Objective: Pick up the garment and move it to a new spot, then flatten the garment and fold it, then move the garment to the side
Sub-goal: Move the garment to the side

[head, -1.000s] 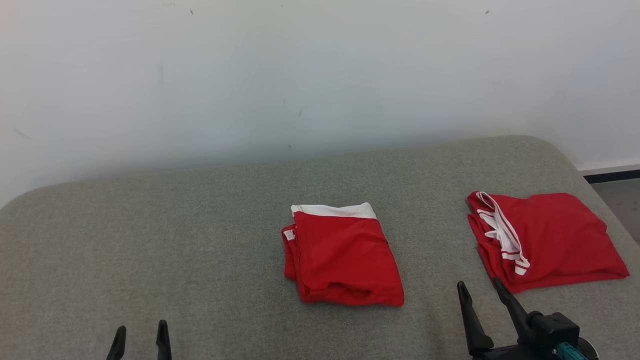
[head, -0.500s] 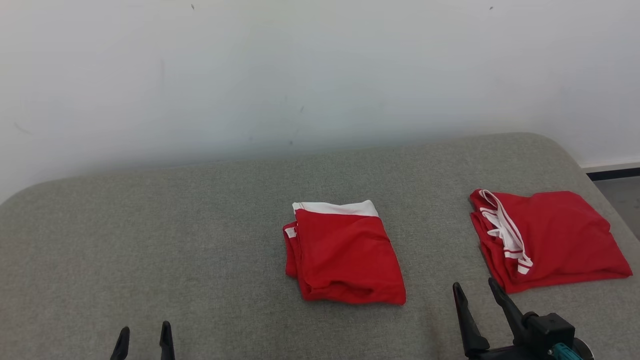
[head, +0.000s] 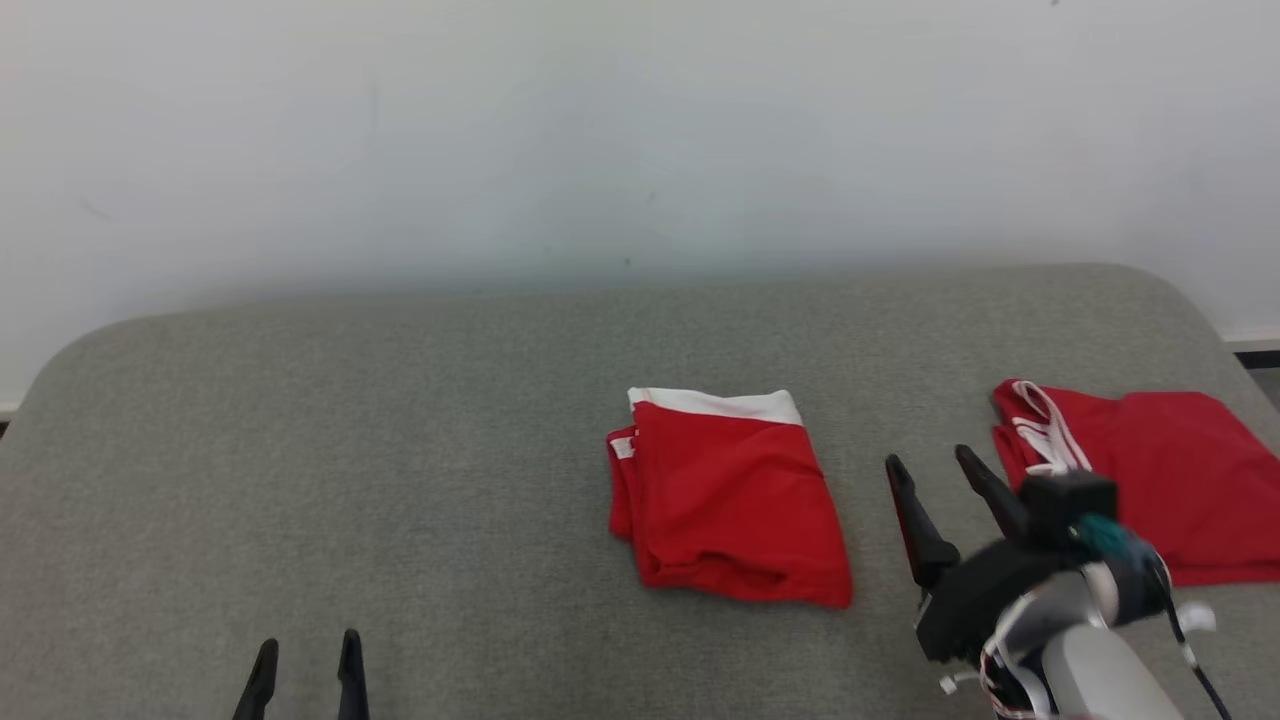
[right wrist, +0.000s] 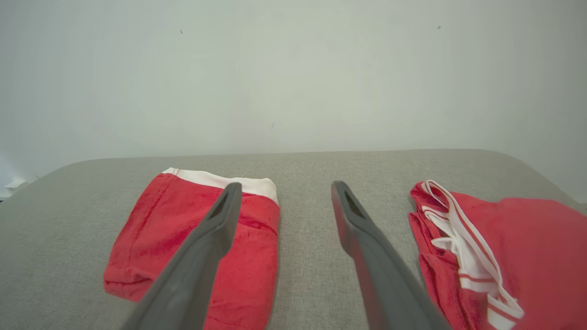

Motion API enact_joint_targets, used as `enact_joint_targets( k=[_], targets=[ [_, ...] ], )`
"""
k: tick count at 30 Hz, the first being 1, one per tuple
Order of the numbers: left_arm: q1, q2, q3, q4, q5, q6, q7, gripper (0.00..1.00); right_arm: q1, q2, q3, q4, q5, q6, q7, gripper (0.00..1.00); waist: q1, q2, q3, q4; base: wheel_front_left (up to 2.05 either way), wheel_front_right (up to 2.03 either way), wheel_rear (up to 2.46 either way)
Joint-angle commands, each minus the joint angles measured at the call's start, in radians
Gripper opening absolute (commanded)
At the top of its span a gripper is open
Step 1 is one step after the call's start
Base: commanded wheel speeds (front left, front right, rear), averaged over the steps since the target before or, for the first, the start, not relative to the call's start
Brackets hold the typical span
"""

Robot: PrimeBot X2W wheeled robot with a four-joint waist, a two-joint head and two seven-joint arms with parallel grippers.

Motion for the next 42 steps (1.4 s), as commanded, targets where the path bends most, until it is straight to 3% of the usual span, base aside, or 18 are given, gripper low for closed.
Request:
enact_joint_targets(
  k=[1,4,11,20,25,26,27,34,42],
  targets=[
    [-0.014,0.000,-0.006,-0.003,-0.002,-0.003,0.000,1.00,-0.036,0.002,0.013,0.038,0.002,-0.003,0.040,1.00,0.0000,-0.0001,0.032,0.046,0.00,0.00,0.00],
    [-0.017,0.000,-0.025,0.002,-0.008,-0.005,0.000,1.00,-0.124,0.016,0.006,0.149,0.060,-0.003,0.157,1.00,0.0000,-0.0001,0.055,0.093,0.00,0.00,0.00],
    [-0.059,0.000,-0.063,0.011,-0.019,-0.016,0.000,1.00,-0.284,-0.001,-0.053,0.376,0.036,-0.003,0.302,1.00,0.0000,-0.0001,0.150,0.190,0.00,0.00,0.00],
    [-0.100,0.000,-0.088,0.019,-0.034,-0.013,0.000,1.00,-0.332,0.012,-0.130,0.573,-0.010,-0.003,0.325,1.00,0.0000,-0.0001,0.200,0.256,0.00,0.00,0.00],
    [-0.105,0.000,-0.091,0.021,-0.035,-0.012,0.000,1.00,-0.305,0.040,-0.102,0.655,-0.025,0.000,0.354,1.00,0.0000,-0.0001,0.200,0.254,0.00,0.00,0.00],
    [-0.106,0.000,-0.091,0.022,-0.036,-0.012,0.000,1.00,-0.304,0.046,-0.088,0.662,-0.030,0.001,0.353,0.32,0.0000,-0.0001,0.197,0.251,0.00,0.00,0.00],
    [-0.106,0.000,-0.092,0.022,-0.035,-0.011,0.000,1.00,-0.302,0.047,-0.072,0.666,-0.035,0.003,0.353,0.00,0.0000,-0.0001,0.193,0.247,0.00,0.00,0.00],
    [-0.096,0.000,-0.093,0.009,-0.042,-0.009,0.000,1.00,-0.353,-0.023,0.035,0.622,-0.065,-0.003,0.333,0.00,0.0000,-0.0001,0.175,0.209,0.00,0.00,0.00],
    [-0.063,0.001,-0.078,-0.007,-0.048,-0.001,0.000,1.00,-0.487,-0.119,0.301,0.473,-0.017,-0.003,0.412,0.00,0.0000,-0.0001,0.165,0.088,0.00,0.00,0.00]
  ],
)
